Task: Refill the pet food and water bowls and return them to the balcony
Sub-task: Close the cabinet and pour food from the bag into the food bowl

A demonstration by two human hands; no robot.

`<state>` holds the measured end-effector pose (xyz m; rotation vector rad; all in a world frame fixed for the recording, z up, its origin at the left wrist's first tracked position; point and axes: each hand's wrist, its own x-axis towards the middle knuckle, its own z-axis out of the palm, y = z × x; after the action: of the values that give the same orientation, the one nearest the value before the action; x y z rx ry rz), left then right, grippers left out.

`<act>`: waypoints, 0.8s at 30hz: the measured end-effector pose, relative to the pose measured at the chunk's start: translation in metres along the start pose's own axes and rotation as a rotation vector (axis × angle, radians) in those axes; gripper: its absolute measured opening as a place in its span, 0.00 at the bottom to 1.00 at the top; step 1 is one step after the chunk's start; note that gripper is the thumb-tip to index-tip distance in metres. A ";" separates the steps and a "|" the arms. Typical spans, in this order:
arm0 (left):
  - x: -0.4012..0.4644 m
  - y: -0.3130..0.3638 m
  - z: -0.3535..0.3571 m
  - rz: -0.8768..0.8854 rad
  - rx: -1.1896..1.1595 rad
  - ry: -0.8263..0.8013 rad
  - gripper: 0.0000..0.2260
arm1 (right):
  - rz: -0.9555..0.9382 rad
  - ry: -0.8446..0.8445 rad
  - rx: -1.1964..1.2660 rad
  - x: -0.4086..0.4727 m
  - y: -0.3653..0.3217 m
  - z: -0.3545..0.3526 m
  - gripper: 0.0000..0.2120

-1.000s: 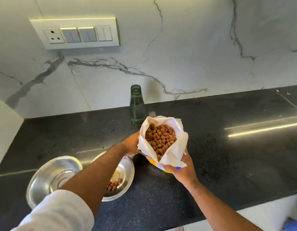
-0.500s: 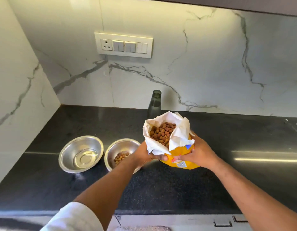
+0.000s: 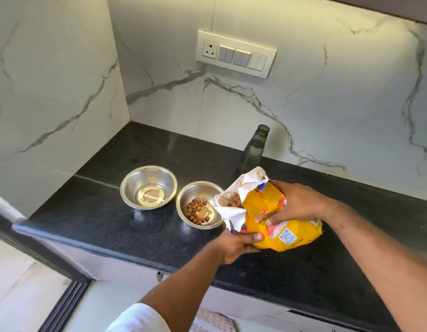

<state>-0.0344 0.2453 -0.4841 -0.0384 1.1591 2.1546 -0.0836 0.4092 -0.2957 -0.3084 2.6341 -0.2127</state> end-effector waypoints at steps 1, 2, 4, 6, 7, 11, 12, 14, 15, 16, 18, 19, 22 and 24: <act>0.001 -0.003 0.001 0.003 -0.037 -0.001 0.27 | 0.000 -0.021 -0.033 0.002 -0.004 -0.003 0.54; 0.002 -0.006 0.001 0.011 -0.070 -0.007 0.27 | 0.001 -0.043 -0.068 0.005 -0.008 -0.006 0.53; 0.005 -0.013 0.001 0.020 -0.127 -0.012 0.35 | 0.006 -0.079 -0.137 0.011 -0.017 -0.010 0.52; 0.006 -0.016 0.002 0.020 -0.188 -0.025 0.43 | 0.006 -0.100 -0.196 0.018 -0.025 -0.013 0.53; 0.006 -0.017 0.003 0.025 -0.217 -0.031 0.43 | 0.003 -0.107 -0.220 0.021 -0.029 -0.014 0.53; 0.007 -0.019 0.006 0.046 -0.326 -0.057 0.40 | 0.000 -0.138 -0.294 0.033 -0.041 -0.018 0.48; 0.008 -0.020 0.006 0.052 -0.348 -0.060 0.40 | 0.001 -0.144 -0.305 0.035 -0.043 -0.019 0.47; 0.008 -0.019 0.007 0.067 -0.376 -0.066 0.40 | 0.001 -0.158 -0.320 0.039 -0.048 -0.021 0.46; 0.007 -0.018 0.006 0.075 -0.387 -0.067 0.40 | -0.002 -0.162 -0.324 0.040 -0.049 -0.021 0.46; 0.007 -0.017 0.006 0.079 -0.398 -0.067 0.40 | -0.003 -0.164 -0.325 0.042 -0.050 -0.022 0.46; 0.005 -0.016 0.006 0.083 -0.427 -0.070 0.39 | -0.003 -0.175 -0.327 0.044 -0.052 -0.022 0.45; 0.005 -0.016 0.006 0.087 -0.440 -0.076 0.39 | 0.000 -0.182 -0.329 0.045 -0.053 -0.023 0.45; 0.005 -0.014 0.009 0.107 -0.460 -0.098 0.37 | 0.011 -0.197 -0.335 0.050 -0.055 -0.026 0.45; 0.006 -0.014 0.010 0.110 -0.465 -0.094 0.36 | 0.018 -0.204 -0.333 0.054 -0.056 -0.027 0.47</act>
<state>-0.0276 0.2611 -0.4906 -0.0796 0.6007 2.4532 -0.1328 0.3443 -0.2839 -0.3938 2.4602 0.2548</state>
